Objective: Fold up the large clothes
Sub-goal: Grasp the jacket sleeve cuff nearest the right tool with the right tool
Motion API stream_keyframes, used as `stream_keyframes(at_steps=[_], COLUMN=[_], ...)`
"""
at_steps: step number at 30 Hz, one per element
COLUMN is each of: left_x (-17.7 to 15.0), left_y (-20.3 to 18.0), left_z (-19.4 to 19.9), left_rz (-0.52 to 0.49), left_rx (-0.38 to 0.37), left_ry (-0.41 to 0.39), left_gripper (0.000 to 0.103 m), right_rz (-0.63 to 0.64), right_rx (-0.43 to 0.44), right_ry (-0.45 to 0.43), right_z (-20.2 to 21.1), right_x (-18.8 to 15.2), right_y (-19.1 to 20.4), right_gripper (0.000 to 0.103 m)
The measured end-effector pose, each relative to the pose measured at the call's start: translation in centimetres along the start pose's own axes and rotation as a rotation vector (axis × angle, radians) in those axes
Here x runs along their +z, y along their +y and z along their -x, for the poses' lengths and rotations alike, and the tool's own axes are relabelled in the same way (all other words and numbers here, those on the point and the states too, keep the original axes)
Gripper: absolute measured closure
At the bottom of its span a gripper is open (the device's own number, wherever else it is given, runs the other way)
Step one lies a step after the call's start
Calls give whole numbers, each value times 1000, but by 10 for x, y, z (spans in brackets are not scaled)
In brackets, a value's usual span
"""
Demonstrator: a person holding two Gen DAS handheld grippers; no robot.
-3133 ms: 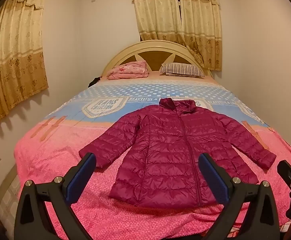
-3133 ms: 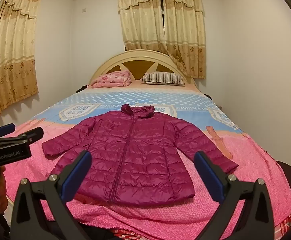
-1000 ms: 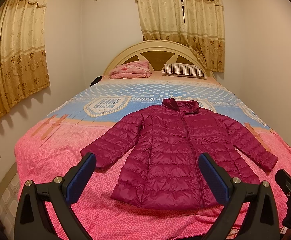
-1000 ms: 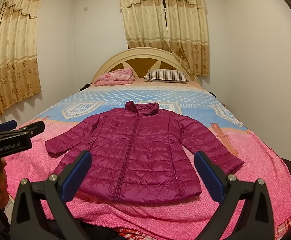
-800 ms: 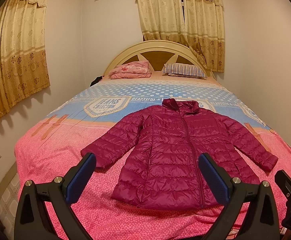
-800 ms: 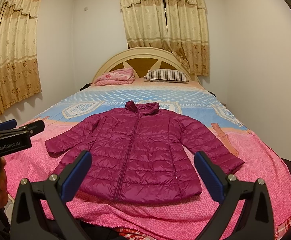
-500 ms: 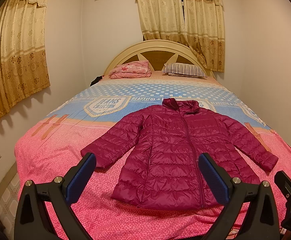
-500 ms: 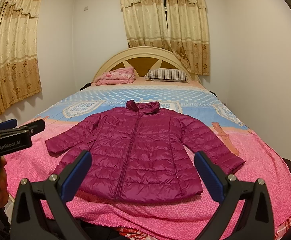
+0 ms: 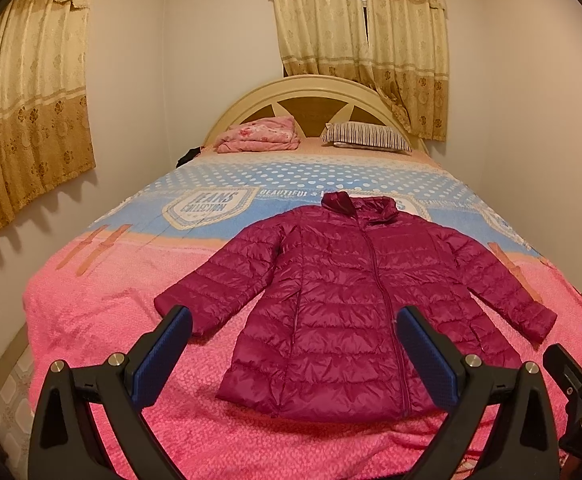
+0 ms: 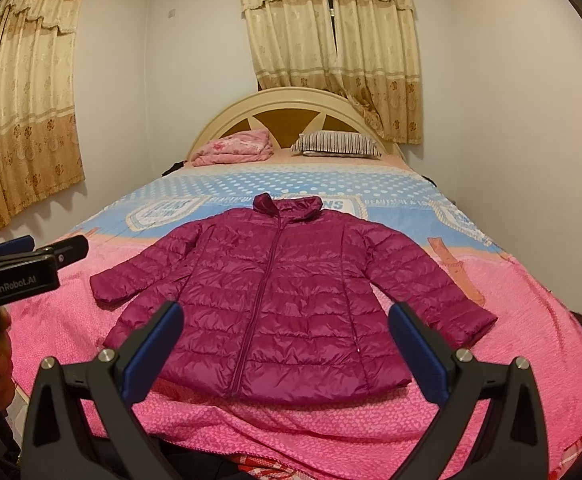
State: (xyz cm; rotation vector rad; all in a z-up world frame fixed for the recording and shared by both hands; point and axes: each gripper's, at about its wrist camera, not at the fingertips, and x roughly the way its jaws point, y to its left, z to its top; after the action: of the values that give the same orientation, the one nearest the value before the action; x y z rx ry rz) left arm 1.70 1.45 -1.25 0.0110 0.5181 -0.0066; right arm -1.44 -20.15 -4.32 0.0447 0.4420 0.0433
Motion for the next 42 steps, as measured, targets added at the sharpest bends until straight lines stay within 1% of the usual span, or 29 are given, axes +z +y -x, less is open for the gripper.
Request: stream_keyframes(at_steps=[1,3,6,8,10,13,17,19,21,23,25,28,30,35,38,39,41,42], left_x=[0,0,-1,0,1,1,5,6,9,10,12,17,21,30,33,34,35,35], left_y=[0,-1,-2,-5,-4,-6,-12,-17,-21,-26,-30,-34,-35,-34,-35,-36,-36,-36], left_z=[-5,-16,-42,-63,-84,-115,-148,-167,-183,-200,-215,-234,-245,-266,-272,-274,-277,-279], left_rz=[-2,-6,-21,-37,-42,-54,-64,-71,-73,-83,-101,-117,-125,-143,-153,-154,-157,-159], left_rx=[10,4,32,52,53,66,60,59,56,55,63,70,78,95,100,99,98,96], left_ry=[4,15,26,29,58,86,103,111,125,144,151,160,168,182,180,182,187,193], left_gripper=[1,1,1,1,1,1,1,1,1,1,1,1,1,1,1,1,1,1], right_rz=[-11,-20,-35,-65,-80,-143,-198,-234,-276,-317,-365,-409,-430,-498,-504,-508,-497,-485], right_rx=[3,-12,-46,-71,-99,-121,-180,-215,-246,-274,-303,-346,-376,-437,-439,-426,-389,-387], right_ry=[4,23,42,75,97,152,194,212,242,271,292,317,335,344,369,375,383,393], right_z=[-4,-14,-30,-45,-57,-80,-101,-112,-125,-135,-143,-152,-157,-156,-161,-164,-171,-175], right_x=[-1,-5,-8,-13,-16,-23,-29,-31,-34,-38,-42,-45,-47,-50,-55,-56,-58,-58], right_y=[-3,-10,-25,-41,-54,-83,-115,-138,-164,-188,-214,-242,-261,-295,-302,-303,-301,-300], right_gripper=[0,0,0,0,1,6,8,11,21,25,25,25,28,28,29,34,39,44])
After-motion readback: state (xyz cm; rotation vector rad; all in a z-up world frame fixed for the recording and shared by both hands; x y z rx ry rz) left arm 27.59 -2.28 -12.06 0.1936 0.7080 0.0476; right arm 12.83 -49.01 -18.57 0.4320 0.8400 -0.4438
